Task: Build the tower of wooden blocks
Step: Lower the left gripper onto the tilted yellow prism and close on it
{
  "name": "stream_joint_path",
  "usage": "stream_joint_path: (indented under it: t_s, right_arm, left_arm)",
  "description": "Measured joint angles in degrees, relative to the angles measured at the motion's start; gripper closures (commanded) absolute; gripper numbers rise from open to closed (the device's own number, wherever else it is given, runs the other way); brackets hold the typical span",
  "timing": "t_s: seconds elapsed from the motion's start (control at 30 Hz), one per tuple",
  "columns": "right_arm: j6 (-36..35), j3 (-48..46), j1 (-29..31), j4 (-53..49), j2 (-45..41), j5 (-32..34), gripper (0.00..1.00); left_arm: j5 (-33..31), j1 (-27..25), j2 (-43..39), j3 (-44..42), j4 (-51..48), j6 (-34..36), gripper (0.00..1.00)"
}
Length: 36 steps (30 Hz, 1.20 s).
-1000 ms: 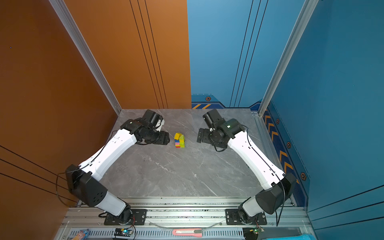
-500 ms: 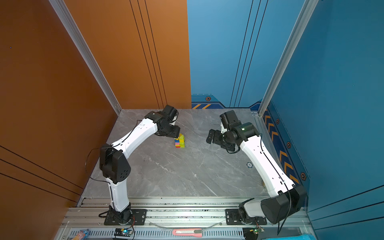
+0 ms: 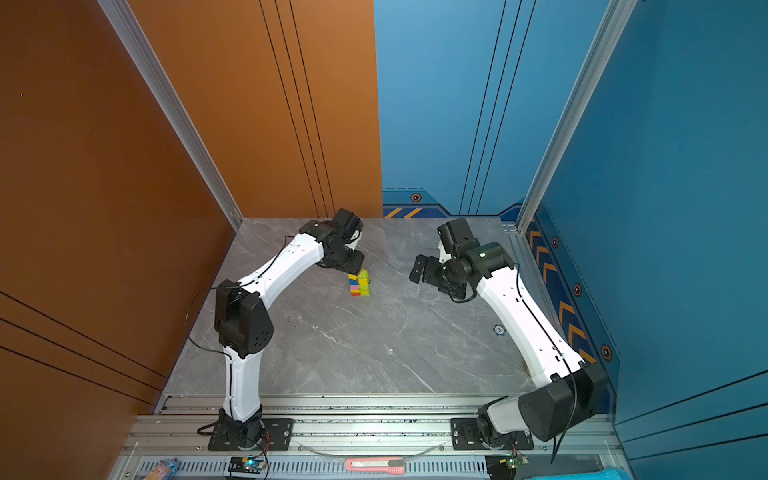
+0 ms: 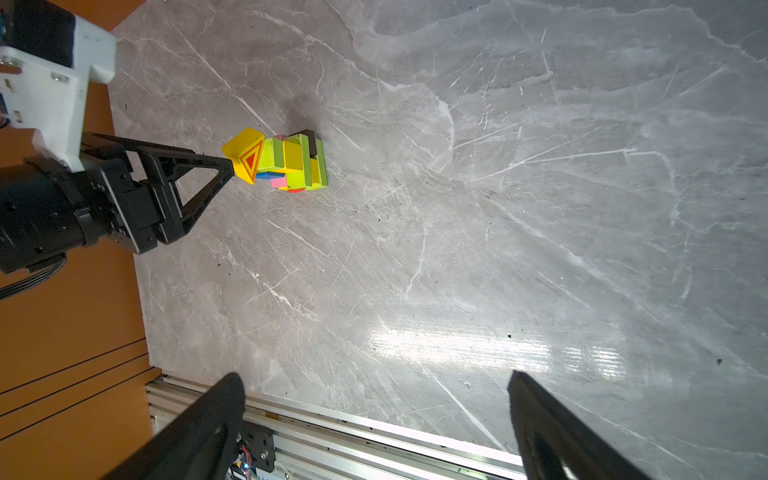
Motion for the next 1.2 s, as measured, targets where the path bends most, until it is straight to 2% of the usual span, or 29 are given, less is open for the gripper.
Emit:
stream_joint_path:
  t_s: [0.63, 0.9, 1.2]
  right_arm:
    - [0.4, -0.8, -0.5, -0.1, -1.4, 0.6, 0.00]
    - [0.4, -0.9, -1.3, -0.1, -2.3, 1.1, 0.00]
    - [0.1, -0.9, -3.0, -0.9, -3.5, 1.9, 0.00]
  left_arm:
    - [0.0, 0.2, 2.8, 1.3, -0.2, 0.6, 0.41]
    - [0.5, 0.2, 3.4, 2.1, -0.3, 1.0, 0.47]
    - [0.9, 0.2, 4.8, 3.0, -0.4, 1.0, 0.47]
